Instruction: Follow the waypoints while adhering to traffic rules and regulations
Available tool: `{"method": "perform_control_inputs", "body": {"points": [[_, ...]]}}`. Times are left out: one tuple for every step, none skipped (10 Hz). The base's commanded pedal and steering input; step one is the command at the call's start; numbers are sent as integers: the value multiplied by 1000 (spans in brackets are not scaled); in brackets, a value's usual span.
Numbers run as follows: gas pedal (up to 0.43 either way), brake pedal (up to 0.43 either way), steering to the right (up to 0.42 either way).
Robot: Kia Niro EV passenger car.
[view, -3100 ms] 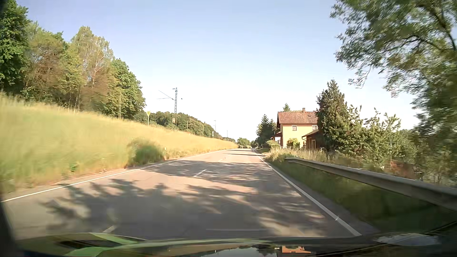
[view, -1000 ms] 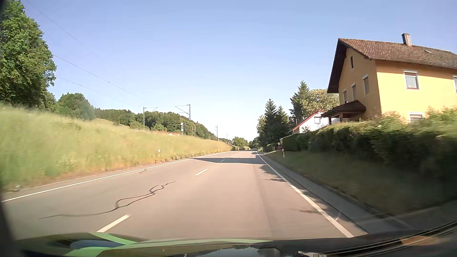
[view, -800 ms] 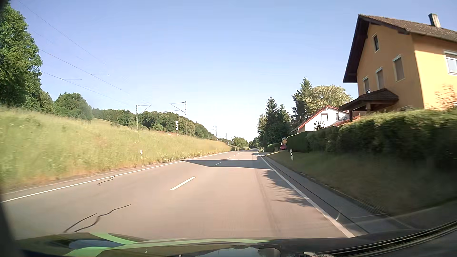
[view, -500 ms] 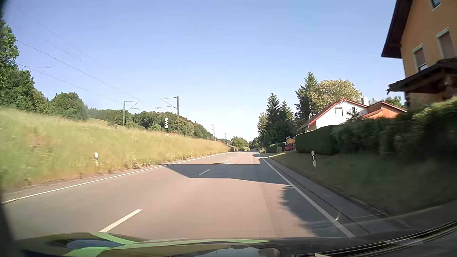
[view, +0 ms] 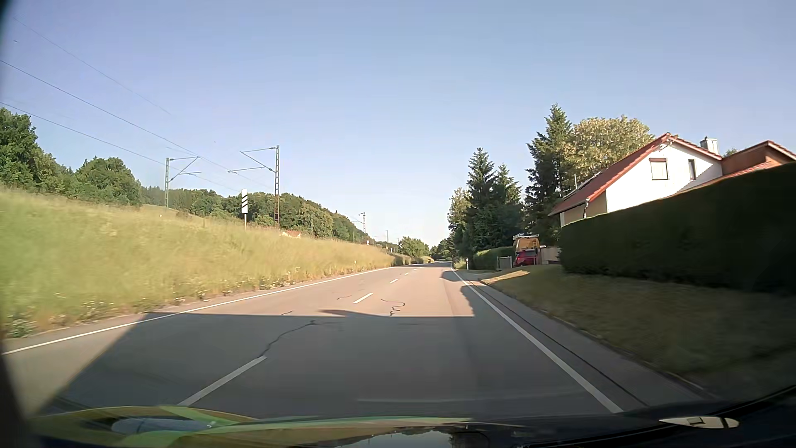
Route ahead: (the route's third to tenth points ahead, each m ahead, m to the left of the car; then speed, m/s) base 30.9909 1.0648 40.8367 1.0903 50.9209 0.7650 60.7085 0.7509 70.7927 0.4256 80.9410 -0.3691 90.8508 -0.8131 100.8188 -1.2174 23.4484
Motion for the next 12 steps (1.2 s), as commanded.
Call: {"method": "perform_control_inputs", "body": {"points": [[280,0,1],[280,0,1],[287,0,1],[311,0,1],[339,0,1],[339,0,1],[339,0,1],[339,0,1],[299,0,1],[287,0,1],[287,0,1],[287,0,1]]}}
